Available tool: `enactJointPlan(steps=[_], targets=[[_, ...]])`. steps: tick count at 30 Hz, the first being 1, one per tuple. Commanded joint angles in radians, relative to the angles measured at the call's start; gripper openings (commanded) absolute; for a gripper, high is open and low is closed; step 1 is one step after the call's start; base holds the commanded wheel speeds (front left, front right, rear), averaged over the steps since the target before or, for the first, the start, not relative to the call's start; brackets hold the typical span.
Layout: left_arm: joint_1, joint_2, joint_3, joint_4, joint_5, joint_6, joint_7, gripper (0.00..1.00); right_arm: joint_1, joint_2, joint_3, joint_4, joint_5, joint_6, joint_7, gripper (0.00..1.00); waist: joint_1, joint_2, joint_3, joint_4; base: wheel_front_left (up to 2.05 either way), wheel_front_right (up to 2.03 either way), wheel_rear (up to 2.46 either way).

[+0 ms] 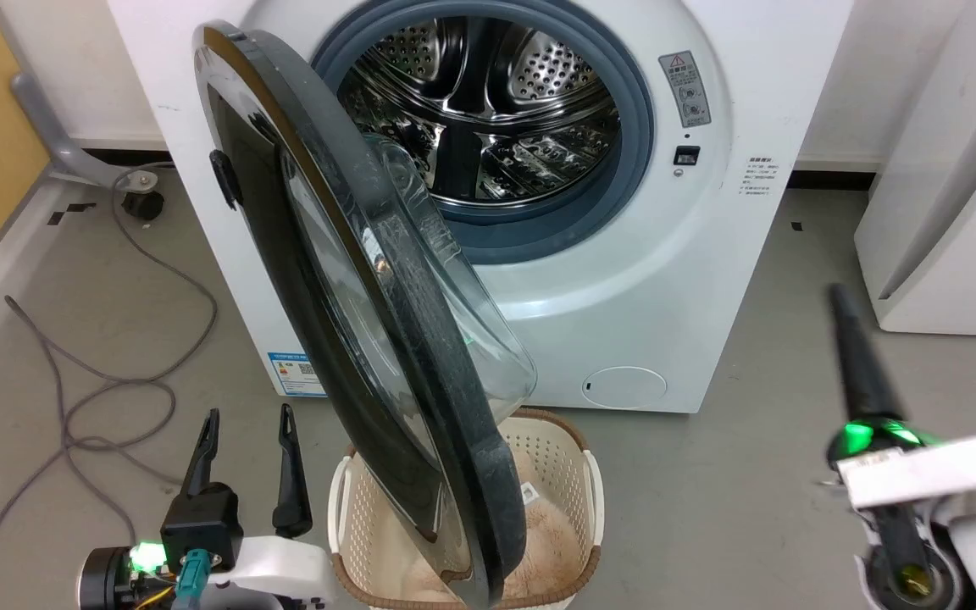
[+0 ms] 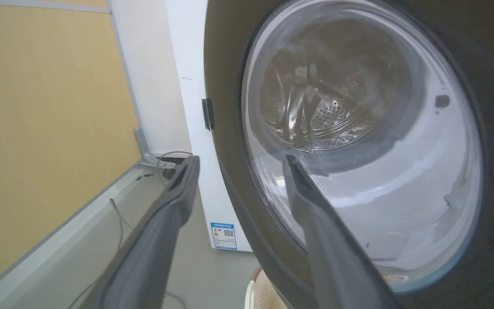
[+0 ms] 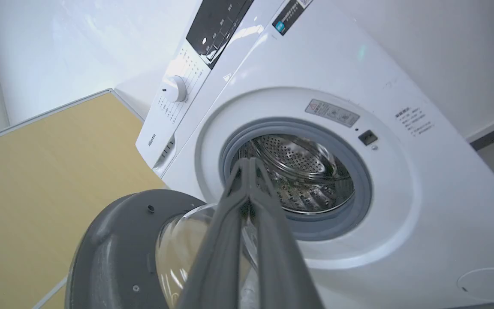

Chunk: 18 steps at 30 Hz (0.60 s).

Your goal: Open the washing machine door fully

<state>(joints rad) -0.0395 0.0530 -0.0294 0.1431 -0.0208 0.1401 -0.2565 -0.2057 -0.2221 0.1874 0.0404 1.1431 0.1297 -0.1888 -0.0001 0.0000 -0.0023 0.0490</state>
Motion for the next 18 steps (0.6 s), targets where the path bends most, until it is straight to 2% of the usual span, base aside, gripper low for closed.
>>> enactJointPlan(steps=[1,3,6,9,11,13,17,18], targets=[[0.016,0.004,0.003,0.000,0.001,-0.002,-0.005,1.00,0.025,-0.035,-0.004,0.013,-0.095,0.001,-0.050,0.00,0.0001,0.0000,0.000,-0.001,0.00,0.00,0.00],[0.016,0.004,0.005,-0.002,0.001,-0.003,-0.005,1.00,0.030,-0.052,-0.051,0.025,-0.254,0.001,-0.071,0.00,0.0001,0.0000,0.002,-0.003,0.00,0.00,0.00],[0.016,0.005,0.008,-0.003,0.002,-0.005,-0.005,1.00,0.053,0.002,-0.184,-0.031,-0.512,0.001,-0.072,0.00,0.0001,0.0000,0.007,-0.002,0.00,0.00,0.00],[0.016,0.005,0.010,-0.004,0.003,-0.005,-0.005,1.00,0.100,0.035,-0.226,-0.062,-0.771,0.001,-0.073,0.00,0.0001,0.0000,0.010,0.000,0.00,0.00,0.00],[0.016,0.004,0.010,-0.004,0.003,-0.004,-0.005,1.00,0.131,0.085,-0.253,-0.061,-0.838,0.001,-0.073,0.00,0.0001,0.0000,0.011,0.002,0.00,0.00,0.00],[0.016,0.004,0.009,-0.003,0.003,-0.004,-0.005,1.00,0.161,0.094,-0.251,-0.053,-0.923,0.001,-0.073,0.00,0.0001,0.0000,0.010,0.004,0.00,0.00,0.00],[0.014,0.003,0.008,0.000,0.002,-0.005,-0.005,1.00,0.212,0.121,-0.233,-0.023,-0.992,0.001,-0.073,0.00,0.0001,0.0000,0.010,0.007,0.00,0.00,0.00],[0.014,0.003,0.008,0.000,0.002,-0.005,-0.005,1.00,0.222,0.124,-0.226,-0.013,-1.010,0.001,-0.073,0.24,0.0001,0.0000,0.010,0.008,0.00,0.00,0.00]])
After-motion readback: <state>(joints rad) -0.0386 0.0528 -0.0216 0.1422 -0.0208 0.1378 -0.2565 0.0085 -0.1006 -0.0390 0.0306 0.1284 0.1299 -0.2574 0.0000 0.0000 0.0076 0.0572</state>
